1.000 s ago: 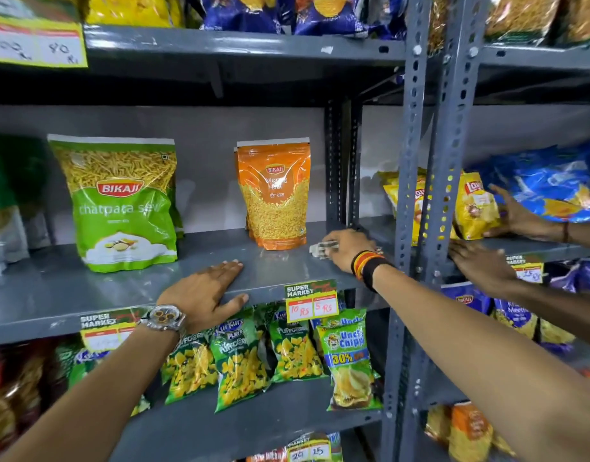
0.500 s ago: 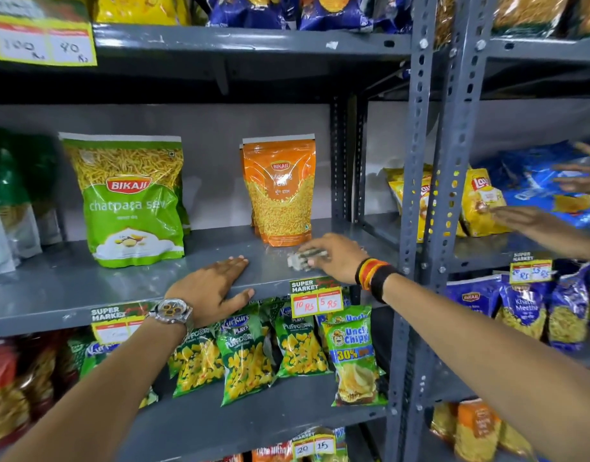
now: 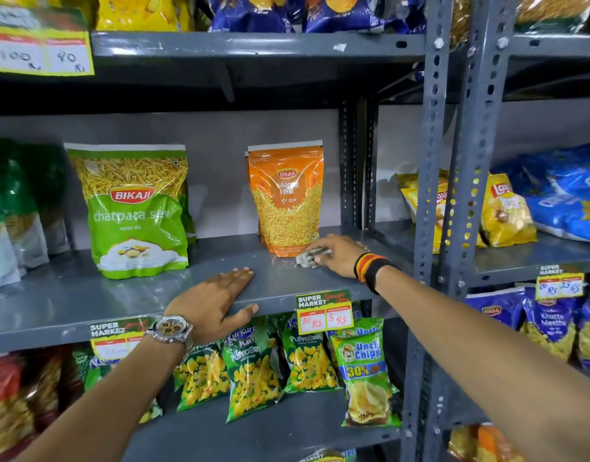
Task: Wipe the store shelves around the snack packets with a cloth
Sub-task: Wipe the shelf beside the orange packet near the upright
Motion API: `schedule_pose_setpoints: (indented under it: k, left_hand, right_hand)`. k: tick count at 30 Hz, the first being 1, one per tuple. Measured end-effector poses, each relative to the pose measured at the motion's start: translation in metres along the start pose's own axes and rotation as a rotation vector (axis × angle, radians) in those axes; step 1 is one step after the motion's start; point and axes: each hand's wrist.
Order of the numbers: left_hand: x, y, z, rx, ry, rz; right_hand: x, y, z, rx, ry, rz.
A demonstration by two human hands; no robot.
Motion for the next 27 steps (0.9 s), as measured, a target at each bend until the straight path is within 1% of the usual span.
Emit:
schedule_pose_setpoints:
  k: [2,3,4,5,6,8,9,10,12,15,17,18,20,22,25,27]
  left_hand:
    - [-0.001,0.002,-0.001,0.015,0.0,0.008]
    - [-0.001,0.003,-0.001,0.023,-0.001,0.013]
    - [-0.001,0.003,-0.001,0.024,-0.004,0.015]
    - [-0.001,0.003,-0.002,0.021,-0.003,0.013]
    - [-0.002,0.003,-0.002,0.018,-0.001,0.007]
    - [-0.002,0.001,-0.001,0.018,-0.008,-0.001]
    - [-0.001,0.0,-0.001,0.02,-0.013,-0.003]
    - [-0.001,-0.001,0.0,0.021,-0.017,-0.006]
    - [0.001,-0.002,0.003,0.022,-0.021,-0.009]
    - [0.003,-0.003,0.004,0.024,-0.025,0.0]
    - [0.003,-0.004,0.005,0.027,-0.025,-0.004]
    - [0.002,-0.004,0.005,0.029,-0.025,-0.006]
    - [0.001,-0.006,0.007,0.029,-0.035,-0.007]
    - [0.001,-0.007,0.008,0.024,-0.046,-0.011]
    - [0.002,-0.009,0.008,0.026,-0.036,-0.034]
    - [0.004,-0.009,0.007,0.032,-0.033,-0.031]
  right_hand:
    - [0.018,-0.011,-0.012,-0.1,-0.118,-0.183]
    - [0.024,-0.019,-0.014,-0.121,-0.147,-0.26]
    - [0.025,-0.026,-0.012,-0.115,-0.159,-0.285]
    - [0.022,-0.031,-0.007,-0.089,-0.144,-0.242]
    - [0.018,-0.035,0.004,-0.074,-0.094,-0.144]
    - [0.012,-0.037,0.026,-0.003,0.081,0.019]
    - [0.013,-0.033,0.033,0.025,0.155,0.055]
    - [0.014,-0.027,0.039,0.045,0.19,0.08]
    - [0.024,-0.015,0.036,0.066,0.178,0.123]
    - [0.051,-0.004,0.011,0.063,0.067,0.124]
    - [0.069,-0.002,-0.009,-0.034,-0.051,0.09]
    - [0.074,-0.001,-0.015,-0.071,-0.072,0.086]
    - [0.066,-0.006,-0.013,-0.041,-0.032,0.142]
    - [0.052,-0.014,0.005,0.037,0.063,0.179]
    - [0.043,-0.021,0.034,0.078,0.202,0.18]
    - [0.051,-0.019,0.03,0.083,0.223,0.191]
Point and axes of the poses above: each hand's wrist, its own x-axis away from the middle knuckle, its own y-axis out of the palm, z = x × y, and after that the axes turned 1 degree about y, right-handed
